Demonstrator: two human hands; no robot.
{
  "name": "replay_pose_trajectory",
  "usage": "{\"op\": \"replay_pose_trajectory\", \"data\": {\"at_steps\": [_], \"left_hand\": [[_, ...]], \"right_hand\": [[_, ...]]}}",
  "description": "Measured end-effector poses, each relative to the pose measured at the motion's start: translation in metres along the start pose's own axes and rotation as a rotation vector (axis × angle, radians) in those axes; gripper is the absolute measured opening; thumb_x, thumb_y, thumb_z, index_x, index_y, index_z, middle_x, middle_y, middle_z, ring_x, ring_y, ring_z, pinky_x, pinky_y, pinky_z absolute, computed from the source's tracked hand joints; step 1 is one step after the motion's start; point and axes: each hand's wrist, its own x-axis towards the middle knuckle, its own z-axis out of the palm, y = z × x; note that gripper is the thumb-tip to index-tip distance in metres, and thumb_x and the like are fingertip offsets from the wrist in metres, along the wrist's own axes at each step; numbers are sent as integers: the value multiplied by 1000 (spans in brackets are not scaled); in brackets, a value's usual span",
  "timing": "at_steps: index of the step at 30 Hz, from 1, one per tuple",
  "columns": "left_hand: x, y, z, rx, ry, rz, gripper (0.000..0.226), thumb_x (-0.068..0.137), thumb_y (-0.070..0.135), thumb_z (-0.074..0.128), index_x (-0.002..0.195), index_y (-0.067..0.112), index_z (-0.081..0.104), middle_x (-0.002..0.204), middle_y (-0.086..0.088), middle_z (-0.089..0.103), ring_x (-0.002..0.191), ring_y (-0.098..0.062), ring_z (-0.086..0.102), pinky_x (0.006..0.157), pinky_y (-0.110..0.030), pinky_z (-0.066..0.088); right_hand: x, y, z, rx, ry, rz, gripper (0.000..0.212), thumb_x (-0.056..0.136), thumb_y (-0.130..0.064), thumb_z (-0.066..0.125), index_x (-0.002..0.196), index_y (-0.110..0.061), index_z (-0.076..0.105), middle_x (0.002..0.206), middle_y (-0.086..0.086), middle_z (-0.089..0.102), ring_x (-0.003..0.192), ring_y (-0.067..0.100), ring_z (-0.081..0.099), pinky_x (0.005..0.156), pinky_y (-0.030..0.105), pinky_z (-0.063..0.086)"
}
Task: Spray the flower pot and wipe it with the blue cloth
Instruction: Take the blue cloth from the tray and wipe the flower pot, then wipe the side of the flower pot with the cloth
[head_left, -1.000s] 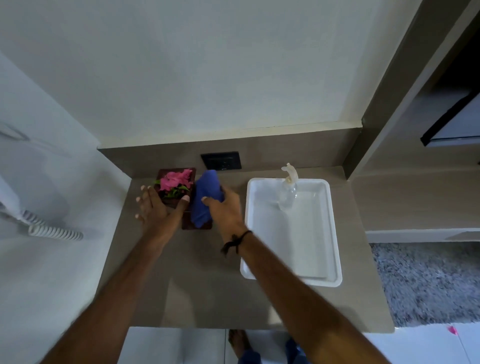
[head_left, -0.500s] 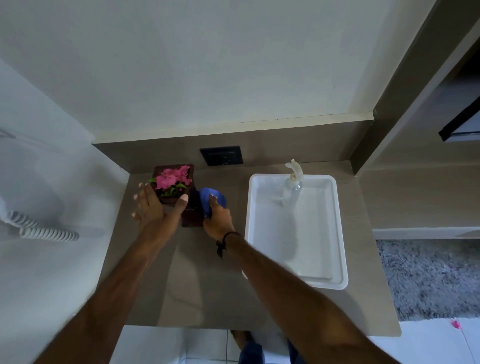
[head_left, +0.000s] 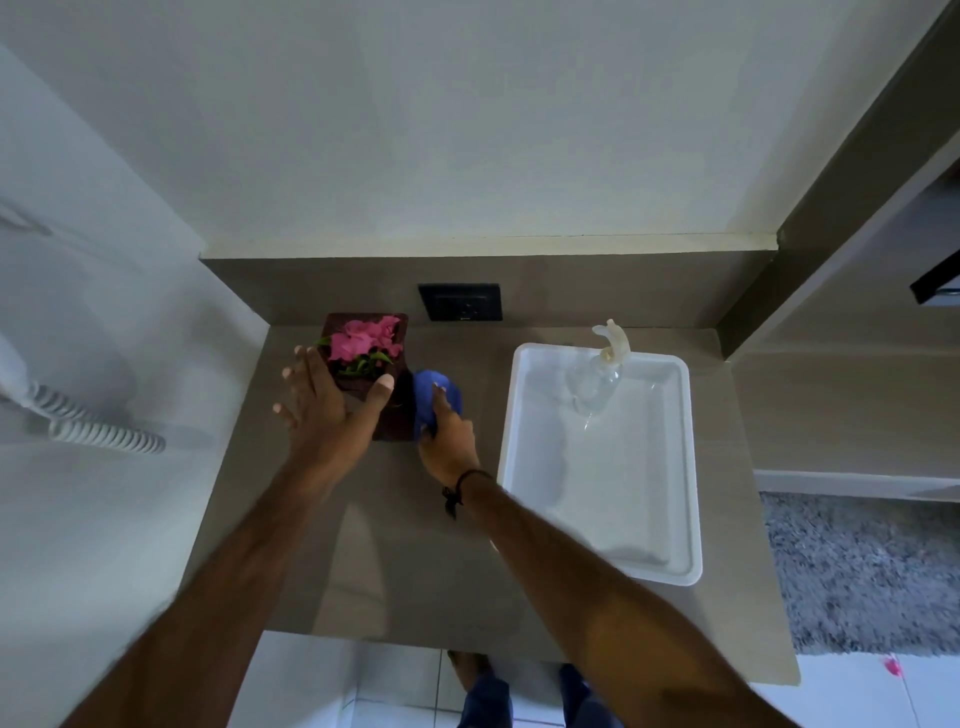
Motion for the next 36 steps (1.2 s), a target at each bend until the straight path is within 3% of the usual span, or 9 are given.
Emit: {"op": "replay_pose_trajectory", "data": {"at_steps": [3,6,11,20,23,26,29,32,36], "left_hand": [[3,-1,0,-1,-17,-8,117,75,77,43,159,16,-10,171,-8,-13,156,-34,-15,123,-58,-8],[2,0,1,1,-25,0,117,76,76,42,159,12,-11,171,-9,-14,156,-32,-16,123,-57,-10],[0,2,1,17,-11,30,116,77,74,40,159,9,-10,171,-10,-12,157,-30,-14,122,-54,-12],[-4,6,-1,26,-17,22,114,77,73,38,159,9,-9,171,-8,-15,157,-28,-16,122,-53,-13],[-4,5,0,18,-5,11,114,76,73,38,159,10,-9,171,-9,-15,157,-30,-15,121,-55,-14],[0,1,4,25,24,8,116,75,75,37,160,10,-7,171,-9,-12,157,-32,-13,120,-58,-14],[4,-4,8,30,44,7,117,74,78,37,160,11,-6,171,-10,-9,157,-33,-12,119,-60,-15],[8,-5,10,37,24,-6,116,76,78,38,160,12,-7,171,-10,-9,157,-32,-13,117,-62,-17],[0,3,2,88,38,-23,108,86,74,43,159,12,-8,171,-12,-13,155,-36,-19,116,-67,-18]], "right_hand": [[8,-6,-8,17,-19,34,64,99,-7,48,160,-16,31,149,24,53,133,42,54,109,44,44],[5,-22,-14,344,-29,112,55,102,-9,50,155,-11,41,153,22,52,120,34,62,100,33,55],[-11,-39,-17,584,52,23,56,90,-7,54,146,-6,53,130,24,67,114,41,68,98,54,58],[5,-8,-6,369,-20,154,47,107,-21,43,152,-8,45,142,30,58,122,39,62,97,43,52],[6,-21,-12,348,-21,146,56,100,-6,48,156,-12,43,140,24,62,125,40,63,99,38,53],[-3,-40,-20,489,-27,154,59,94,1,54,152,-6,47,144,25,59,129,42,61,110,52,50],[-18,-52,-33,674,-38,134,51,92,6,51,143,4,52,132,35,63,108,44,66,98,58,54],[-37,-57,-54,844,-79,106,36,91,8,51,125,2,59,115,26,67,89,35,67,77,45,58],[-61,-46,-82,1013,-94,135,36,90,4,54,123,-6,64,118,14,70,96,27,68,69,31,61]]}}
